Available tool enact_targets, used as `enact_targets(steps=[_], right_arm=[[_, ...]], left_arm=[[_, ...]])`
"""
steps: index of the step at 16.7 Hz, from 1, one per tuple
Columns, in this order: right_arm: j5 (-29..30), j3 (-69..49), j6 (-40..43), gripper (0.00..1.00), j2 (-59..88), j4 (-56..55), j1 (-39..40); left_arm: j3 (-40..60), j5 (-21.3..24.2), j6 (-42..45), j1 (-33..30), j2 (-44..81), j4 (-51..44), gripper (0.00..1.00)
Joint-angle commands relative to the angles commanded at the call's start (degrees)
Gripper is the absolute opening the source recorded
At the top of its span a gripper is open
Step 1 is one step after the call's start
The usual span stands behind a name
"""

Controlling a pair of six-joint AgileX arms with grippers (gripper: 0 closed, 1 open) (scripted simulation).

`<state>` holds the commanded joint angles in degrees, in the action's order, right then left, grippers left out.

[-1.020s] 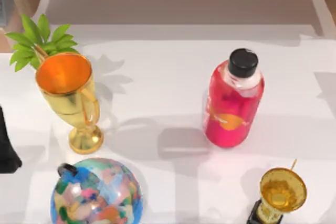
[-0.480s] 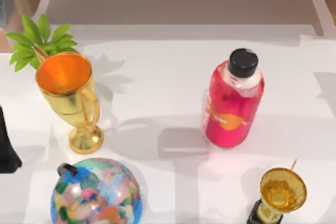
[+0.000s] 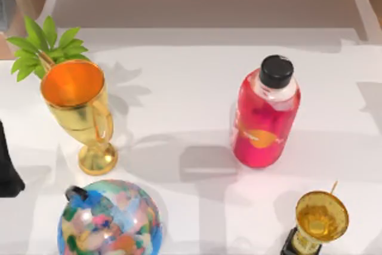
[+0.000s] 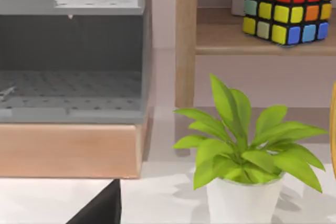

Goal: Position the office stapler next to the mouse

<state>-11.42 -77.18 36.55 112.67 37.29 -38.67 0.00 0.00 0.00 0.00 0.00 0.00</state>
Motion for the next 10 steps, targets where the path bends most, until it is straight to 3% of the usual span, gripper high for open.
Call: enact_targets(steps=[9, 10], right_arm=[[0.3, 1.9, -0.1, 0.00, 2.5, -0.2, 0.4], [0.3, 1.9, -0.1, 0.08, 2.5, -0.2, 0.4]], left_arm=[[0.0, 0.0, 0.0, 0.0, 0.0, 0.0, 1.00], [0.0, 0.0, 0.0, 0.0, 0.0, 0.0, 1.00]])
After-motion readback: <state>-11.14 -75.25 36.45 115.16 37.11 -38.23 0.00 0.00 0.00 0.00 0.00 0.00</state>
